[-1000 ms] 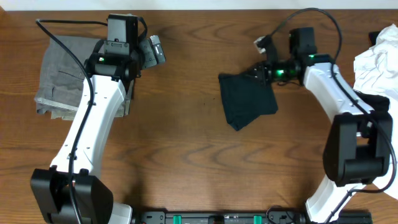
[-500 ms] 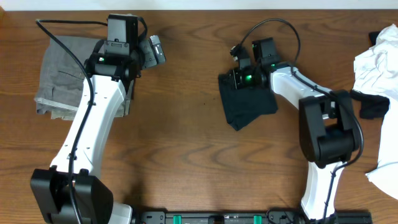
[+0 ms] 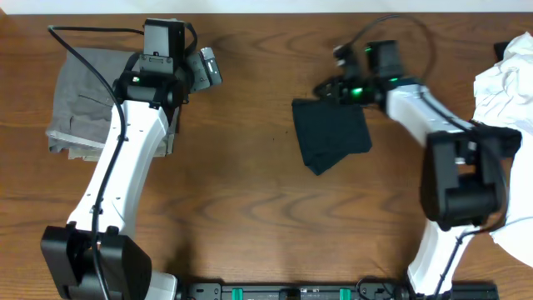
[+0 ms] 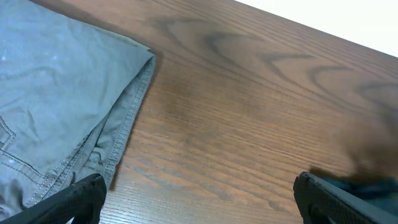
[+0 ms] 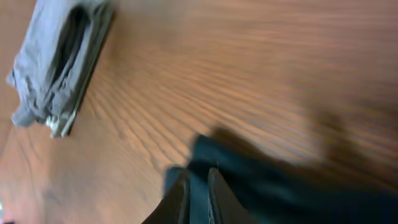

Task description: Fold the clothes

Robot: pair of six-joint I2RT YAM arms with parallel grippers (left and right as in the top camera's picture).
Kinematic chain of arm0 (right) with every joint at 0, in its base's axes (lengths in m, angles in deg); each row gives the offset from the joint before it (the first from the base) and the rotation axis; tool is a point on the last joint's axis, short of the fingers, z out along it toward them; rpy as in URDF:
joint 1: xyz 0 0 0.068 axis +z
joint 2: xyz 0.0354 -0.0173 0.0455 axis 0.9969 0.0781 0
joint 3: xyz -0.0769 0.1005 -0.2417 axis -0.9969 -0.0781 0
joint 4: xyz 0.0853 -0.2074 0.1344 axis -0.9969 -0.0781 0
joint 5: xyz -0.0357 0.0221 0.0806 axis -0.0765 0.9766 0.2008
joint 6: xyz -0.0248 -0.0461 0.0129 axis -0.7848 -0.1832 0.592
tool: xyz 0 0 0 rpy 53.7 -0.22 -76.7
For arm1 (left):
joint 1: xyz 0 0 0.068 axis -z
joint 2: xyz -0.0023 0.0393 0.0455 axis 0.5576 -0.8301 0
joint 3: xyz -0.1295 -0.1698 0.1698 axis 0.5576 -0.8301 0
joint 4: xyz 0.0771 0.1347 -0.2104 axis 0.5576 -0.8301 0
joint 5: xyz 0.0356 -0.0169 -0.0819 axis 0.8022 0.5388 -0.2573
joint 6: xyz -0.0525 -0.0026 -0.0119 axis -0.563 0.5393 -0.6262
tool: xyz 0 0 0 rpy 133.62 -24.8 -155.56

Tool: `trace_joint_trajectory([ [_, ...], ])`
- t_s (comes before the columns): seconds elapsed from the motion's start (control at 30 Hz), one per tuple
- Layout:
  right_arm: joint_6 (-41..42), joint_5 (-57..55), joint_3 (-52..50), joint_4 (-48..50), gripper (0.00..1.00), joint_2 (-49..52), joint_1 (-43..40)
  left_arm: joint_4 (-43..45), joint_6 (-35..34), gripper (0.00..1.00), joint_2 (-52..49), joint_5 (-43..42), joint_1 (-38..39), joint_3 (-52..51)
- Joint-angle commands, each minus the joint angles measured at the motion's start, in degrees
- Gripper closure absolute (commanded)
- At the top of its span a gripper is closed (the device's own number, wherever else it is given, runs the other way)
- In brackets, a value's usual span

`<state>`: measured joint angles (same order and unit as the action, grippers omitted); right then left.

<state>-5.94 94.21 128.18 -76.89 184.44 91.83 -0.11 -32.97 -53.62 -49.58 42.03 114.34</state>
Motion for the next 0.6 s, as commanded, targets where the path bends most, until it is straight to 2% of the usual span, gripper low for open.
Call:
trace_joint_trajectory([
  [0.0,0.39,-5.2,0.76,-5.16,0.92,-1.51,-4.15,-0.2,-0.11,0.02,-0.39,0.68,-0.09,0.17],
  [0.17,-2.86,-9.44,-0.68,-9.49,0.93,0.28,-5.81,-0.2,-0.11,0.02,-0.39,0.7,-0.09,0.17],
  [0.57,-4.72,-10.84,-0.81,-7.61,0.95,3.04,-5.53,-0.2,-0.11,0.02,-0.39,0.7,-0.09,0.17],
])
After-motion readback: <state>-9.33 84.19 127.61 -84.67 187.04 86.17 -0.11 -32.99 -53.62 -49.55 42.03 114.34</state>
